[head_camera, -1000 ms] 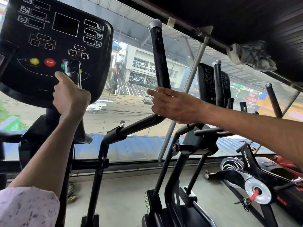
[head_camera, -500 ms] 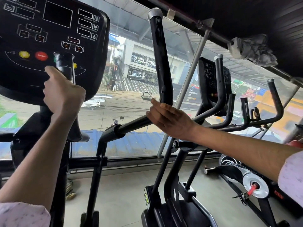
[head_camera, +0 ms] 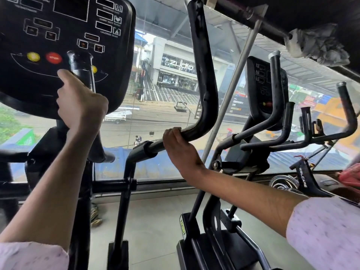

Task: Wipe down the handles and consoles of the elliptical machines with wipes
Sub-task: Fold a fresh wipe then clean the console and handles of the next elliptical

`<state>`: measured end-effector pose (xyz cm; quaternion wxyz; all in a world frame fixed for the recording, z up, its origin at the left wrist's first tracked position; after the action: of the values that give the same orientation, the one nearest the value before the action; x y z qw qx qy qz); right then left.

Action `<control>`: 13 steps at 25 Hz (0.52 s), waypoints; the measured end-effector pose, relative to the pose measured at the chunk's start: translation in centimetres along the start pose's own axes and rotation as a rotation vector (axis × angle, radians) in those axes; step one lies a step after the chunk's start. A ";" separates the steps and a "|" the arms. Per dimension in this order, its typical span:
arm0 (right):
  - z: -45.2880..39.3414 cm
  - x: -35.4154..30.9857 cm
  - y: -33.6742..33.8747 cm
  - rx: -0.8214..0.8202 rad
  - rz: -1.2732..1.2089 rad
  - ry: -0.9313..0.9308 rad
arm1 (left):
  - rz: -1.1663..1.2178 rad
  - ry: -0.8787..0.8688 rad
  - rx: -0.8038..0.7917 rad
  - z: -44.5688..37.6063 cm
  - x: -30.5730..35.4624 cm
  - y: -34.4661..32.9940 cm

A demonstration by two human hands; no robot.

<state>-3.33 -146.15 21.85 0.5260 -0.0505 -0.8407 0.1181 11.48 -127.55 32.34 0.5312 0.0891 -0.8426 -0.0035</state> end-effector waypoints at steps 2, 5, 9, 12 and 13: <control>-1.4 -2.9 -0.3 -0.100 -0.043 0.054 | 0.000 0.007 -0.003 -0.2 -0.2 0.0; -2.5 -6.7 -0.1 -0.155 -0.107 0.132 | 0.010 -0.011 -0.004 -0.4 -0.3 -0.3; -3.6 -10.8 0.0 -0.184 -0.089 0.233 | 0.007 -0.020 0.009 -0.8 -0.5 -0.6; -4.1 -12.5 -0.3 -0.212 -0.076 0.269 | 0.006 -0.028 0.007 -0.9 -0.3 -0.6; -4.3 -12.7 -0.4 -0.219 -0.073 0.287 | 0.004 -0.028 0.000 -0.9 -0.2 -0.6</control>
<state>6.10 -148.59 12.69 0.6360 -0.0933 -0.7660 -0.0015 12.46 -128.03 32.47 0.5194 0.0876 -0.8500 -0.0037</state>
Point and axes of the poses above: each hand's wrist, its own z-axis away from the middle knuckle, its own y-axis out of the back of the hand, x = y × z, the point moved 9 cm from there along -z, towards the middle knuckle, and after that the axes turned 9 degrees about z, right-handed, at the moved point
